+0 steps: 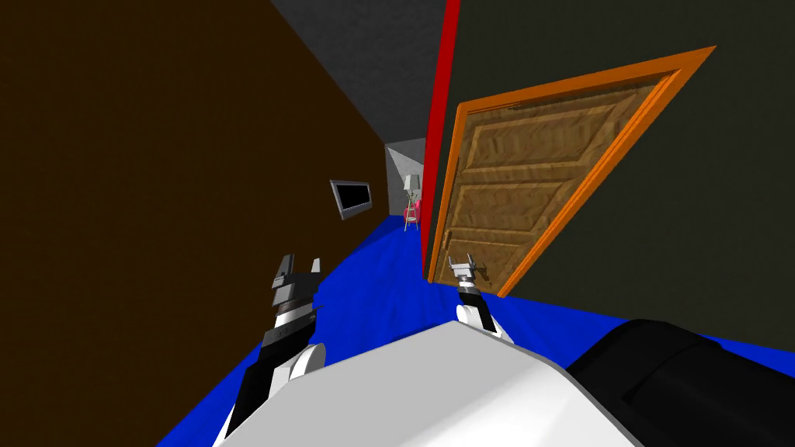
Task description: Pull the door open
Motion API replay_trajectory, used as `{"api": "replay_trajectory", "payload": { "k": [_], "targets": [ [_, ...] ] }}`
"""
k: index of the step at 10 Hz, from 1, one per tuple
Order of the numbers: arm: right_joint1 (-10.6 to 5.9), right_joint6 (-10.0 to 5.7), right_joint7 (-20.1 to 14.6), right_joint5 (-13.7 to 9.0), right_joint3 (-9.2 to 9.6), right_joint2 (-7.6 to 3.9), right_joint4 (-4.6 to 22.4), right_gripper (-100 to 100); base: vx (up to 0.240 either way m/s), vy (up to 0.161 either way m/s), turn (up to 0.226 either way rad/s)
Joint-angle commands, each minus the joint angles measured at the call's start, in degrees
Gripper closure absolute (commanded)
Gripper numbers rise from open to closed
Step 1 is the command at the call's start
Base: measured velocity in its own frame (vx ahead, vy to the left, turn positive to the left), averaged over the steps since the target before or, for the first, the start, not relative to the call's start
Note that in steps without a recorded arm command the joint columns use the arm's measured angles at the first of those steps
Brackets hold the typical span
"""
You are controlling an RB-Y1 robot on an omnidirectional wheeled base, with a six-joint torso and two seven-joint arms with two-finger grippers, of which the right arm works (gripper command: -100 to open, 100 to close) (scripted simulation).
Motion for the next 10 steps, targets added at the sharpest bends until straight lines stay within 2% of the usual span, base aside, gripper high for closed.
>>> {"api": "replay_trajectory", "payload": {
  "k": [1, 4, 5, 10],
  "targets": [
    [-0.66, -0.39, -2.2, -1.5, -0.63, -0.29, 2.7, -100, 0.022, -0.116, 0.184],
    [-1.74, -1.23, -6.2, -4.2, -1.87, -1.11, 7.5, -100, 0.029, -0.091, 0.206],
    [-1.74, -1.23, -6.2, -4.2, -1.87, -1.11, 7.8, -100, 0.020, -0.067, 0.073],
    [-3.49, -2.60, -12.7, -8.7, -3.88, -2.41, 15.9, -100, 0.017, -0.096, 0.195]
  ]
}}
